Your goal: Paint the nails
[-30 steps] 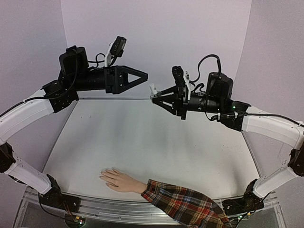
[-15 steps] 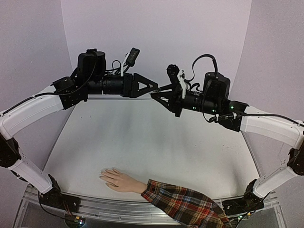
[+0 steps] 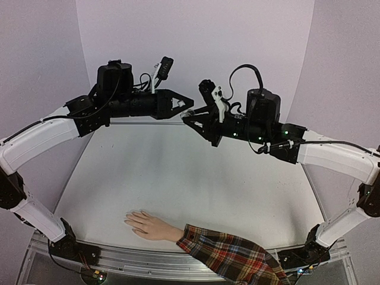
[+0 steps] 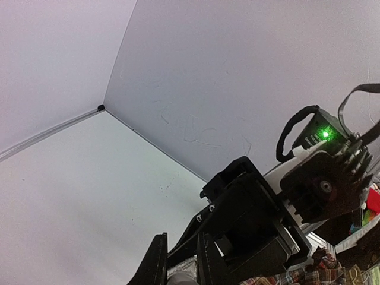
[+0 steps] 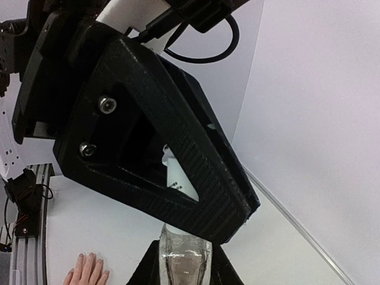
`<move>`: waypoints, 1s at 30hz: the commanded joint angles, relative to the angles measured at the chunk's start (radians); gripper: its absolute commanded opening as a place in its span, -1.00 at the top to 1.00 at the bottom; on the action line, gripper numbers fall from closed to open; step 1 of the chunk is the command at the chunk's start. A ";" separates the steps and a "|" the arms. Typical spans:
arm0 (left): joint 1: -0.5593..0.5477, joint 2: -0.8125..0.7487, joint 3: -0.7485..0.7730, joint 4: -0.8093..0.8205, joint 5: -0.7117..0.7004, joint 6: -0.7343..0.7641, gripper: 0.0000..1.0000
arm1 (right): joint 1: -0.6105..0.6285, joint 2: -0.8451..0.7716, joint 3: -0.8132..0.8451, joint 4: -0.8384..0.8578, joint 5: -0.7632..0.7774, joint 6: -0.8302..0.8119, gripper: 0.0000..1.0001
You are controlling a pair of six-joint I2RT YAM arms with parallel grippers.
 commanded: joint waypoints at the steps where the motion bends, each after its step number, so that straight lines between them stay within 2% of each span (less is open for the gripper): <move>1: -0.030 -0.030 -0.042 0.136 0.363 0.077 0.99 | -0.036 0.012 0.071 0.105 -0.329 0.136 1.00; 2: -0.030 -0.037 -0.057 0.186 0.507 0.092 1.00 | -0.056 0.018 0.071 0.152 -0.511 0.188 1.00; 4: -0.029 -0.033 -0.053 0.256 0.670 0.073 1.00 | -0.062 0.045 0.080 0.335 -0.850 0.349 1.00; 6: -0.031 -0.012 -0.011 0.282 0.805 0.041 0.99 | -0.053 0.088 0.113 0.487 -0.989 0.540 1.00; 9: -0.030 0.005 -0.013 0.437 0.931 -0.095 1.00 | -0.051 0.121 0.101 0.718 -1.017 0.729 1.00; 11: -0.030 0.007 -0.038 0.559 0.970 -0.184 1.00 | -0.056 0.128 0.099 0.741 -1.014 0.750 1.00; 17: -0.029 -0.003 -0.052 0.591 1.011 -0.259 1.00 | -0.060 0.103 0.053 0.745 -0.986 0.693 1.00; 19: -0.014 -0.021 -0.048 0.523 0.963 -0.228 0.61 | -0.068 0.085 0.025 0.739 -0.954 0.663 1.00; 21: 0.009 -0.065 -0.054 0.398 0.843 -0.144 -0.19 | -0.090 0.055 -0.021 0.729 -0.877 0.618 1.00; 22: 0.017 -0.097 -0.059 0.325 0.749 -0.101 -0.36 | -0.102 0.034 -0.055 0.714 -0.817 0.576 1.00; 24: 0.024 -0.153 -0.067 0.211 0.526 -0.027 -0.49 | -0.110 -0.012 -0.111 0.616 -0.701 0.437 1.00; 26: 0.029 -0.184 -0.080 0.163 0.325 -0.026 -0.56 | -0.098 -0.047 -0.123 0.421 -0.495 0.296 1.00; 27: 0.030 -0.192 -0.079 0.130 0.203 -0.037 -0.58 | -0.085 -0.061 -0.126 0.376 -0.379 0.237 1.00; 30: 0.030 -0.194 -0.088 0.110 -0.012 -0.089 -0.59 | -0.056 -0.078 -0.130 0.302 -0.136 0.141 1.00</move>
